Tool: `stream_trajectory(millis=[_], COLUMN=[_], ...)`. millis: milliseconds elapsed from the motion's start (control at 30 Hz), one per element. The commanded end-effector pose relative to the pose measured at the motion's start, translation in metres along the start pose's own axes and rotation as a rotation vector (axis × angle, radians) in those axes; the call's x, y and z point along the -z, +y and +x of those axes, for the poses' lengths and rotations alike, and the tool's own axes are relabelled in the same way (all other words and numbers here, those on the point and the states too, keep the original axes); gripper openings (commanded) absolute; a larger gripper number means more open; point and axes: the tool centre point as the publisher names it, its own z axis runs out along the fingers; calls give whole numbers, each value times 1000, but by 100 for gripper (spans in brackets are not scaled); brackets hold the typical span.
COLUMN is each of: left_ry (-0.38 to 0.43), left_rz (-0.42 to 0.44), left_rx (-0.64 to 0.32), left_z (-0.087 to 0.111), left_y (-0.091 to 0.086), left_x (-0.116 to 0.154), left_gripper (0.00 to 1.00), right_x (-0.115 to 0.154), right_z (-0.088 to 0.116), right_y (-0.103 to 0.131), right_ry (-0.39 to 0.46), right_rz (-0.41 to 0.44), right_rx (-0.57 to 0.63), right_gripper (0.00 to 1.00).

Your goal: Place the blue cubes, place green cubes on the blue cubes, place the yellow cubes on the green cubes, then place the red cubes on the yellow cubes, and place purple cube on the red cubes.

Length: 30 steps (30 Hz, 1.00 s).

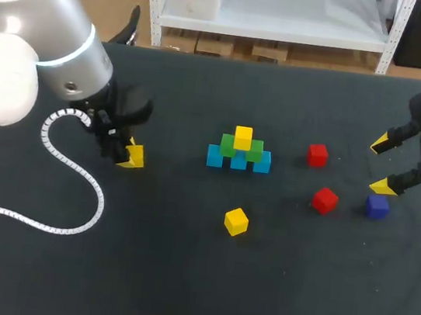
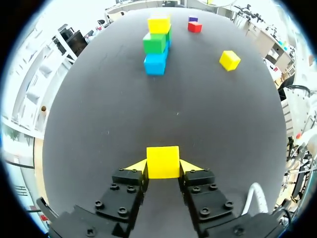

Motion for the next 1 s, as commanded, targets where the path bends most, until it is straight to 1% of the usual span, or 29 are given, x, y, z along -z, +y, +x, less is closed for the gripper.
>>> stream_trajectory(millis=[33, 100, 133, 200, 367, 467, 567, 667, 733, 1000], left_ry=[1, 3, 3, 4, -14, -17, -25, -18, -4, 1], left_rz=[12, 11, 13, 7, 5, -6, -11, -4, 2, 24], left_rx=[7, -14, -17, -51, -112, -130, -132, -146, -152, -161], left_z=[-19, -37, -42, -60, -96, -112, -121, -127, -130, -139], left_y=[-5, -6, -6, -5, 5, 10, 13, 16, 18, 24], left_x=[12, 18, 19, 25, 36, 41, 43, 41, 39, 30], left_gripper=[0, 0, 0, 0, 0, 0, 0, 0, 0, 0], right_x=[0, 0, 0, 0, 0, 0, 0, 0, 0, 0], right_z=[0, 0, 0, 0, 0, 0, 0, 0, 0, 0], right_y=[0, 0, 0, 0, 0, 0, 0, 0, 0, 0], right_ry=[-2, -2, -2, -2, -2, -2, -2, -2, -2, -2], right_rz=[0, 0, 0, 0, 0, 0, 0, 0, 0, 0], right_rx=[1, 1, 1, 1, 1, 1, 1, 1, 1, 1], right_gripper=[100, 100, 100, 100, 100, 100, 100, 100, 100, 100])
